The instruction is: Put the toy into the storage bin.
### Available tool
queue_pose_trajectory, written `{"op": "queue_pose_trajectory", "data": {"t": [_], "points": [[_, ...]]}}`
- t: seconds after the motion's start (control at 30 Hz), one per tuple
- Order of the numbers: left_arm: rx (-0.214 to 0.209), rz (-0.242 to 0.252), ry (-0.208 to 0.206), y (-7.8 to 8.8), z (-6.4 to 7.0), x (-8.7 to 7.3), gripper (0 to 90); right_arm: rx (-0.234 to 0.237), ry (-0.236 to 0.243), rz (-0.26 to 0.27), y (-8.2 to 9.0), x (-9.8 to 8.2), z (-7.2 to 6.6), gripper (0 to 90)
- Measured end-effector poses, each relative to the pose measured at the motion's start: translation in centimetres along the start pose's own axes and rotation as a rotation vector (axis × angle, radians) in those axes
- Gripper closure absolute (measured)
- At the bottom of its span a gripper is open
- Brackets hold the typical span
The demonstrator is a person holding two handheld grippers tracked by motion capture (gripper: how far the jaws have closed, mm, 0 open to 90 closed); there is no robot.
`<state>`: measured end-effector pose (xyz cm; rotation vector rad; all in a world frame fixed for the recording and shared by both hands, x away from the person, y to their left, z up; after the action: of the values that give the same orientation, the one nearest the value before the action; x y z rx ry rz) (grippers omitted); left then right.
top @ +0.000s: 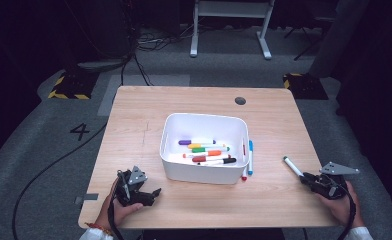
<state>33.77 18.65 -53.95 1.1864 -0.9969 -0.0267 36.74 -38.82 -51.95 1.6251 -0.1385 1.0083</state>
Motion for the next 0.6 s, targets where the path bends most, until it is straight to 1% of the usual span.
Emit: {"op": "queue_pose_trajectory", "data": {"t": [0.17, 0.2, 0.3, 0.33, 0.37, 0.43, 0.57, 0.6], "points": [[0.001, 0.0, 0.0, 0.0, 0.0, 0.0, 14.5, 0.002, 0.002, 0.049, 0.8, 1.5, -0.4, 74.8], [0.0, 0.0, 0.0, 0.0, 0.0, 0.0, 14.5, 0.008, -0.002, 0.065, 0.9, 1.9, -0.6, 74.8], [0.0, -0.001, 0.004, 0.0, 0.0, 0.0, 14.5, 0.015, 0.015, 0.08, 1.1, 2.9, -1.0, 74.8], [-0.001, 0.0, 0.003, 0.0, 0.0, 0.0, 14.5, 0.02, 0.03, 0.083, 1.2, 3.3, -1.2, 74.8], [-0.001, 0.0, 0.003, 0.0, 0.0, 0.0, 14.5, 0.026, 0.031, 0.093, 1.3, 3.8, -1.5, 74.8], [-0.001, 0.0, 0.003, 0.0, 0.0, 0.0, 14.5, 0.033, 0.052, 0.108, 1.4, 4.6, -1.8, 74.8], [0.001, -0.001, 0.001, 0.0, 0.0, 0.0, 14.5, 0.052, 0.063, 0.146, 1.7, 6.5, -2.4, 74.8], [-0.001, 0.0, 0.003, 0.0, 0.0, 0.0, 14.5, 0.059, 0.074, 0.159, 1.8, 7.2, -2.6, 74.8]]}}
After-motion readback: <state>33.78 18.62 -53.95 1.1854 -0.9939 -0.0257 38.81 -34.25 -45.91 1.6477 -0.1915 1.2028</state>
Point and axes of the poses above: each handheld gripper's, and its own axes: y roughly backward along the jaws, x roughly out of its top, z roughly to its right, the point moved 5 cm from there along -y, roughly forward along the jaws, and after that the axes turned 4 degrees about -z, right-handed, at the moved point
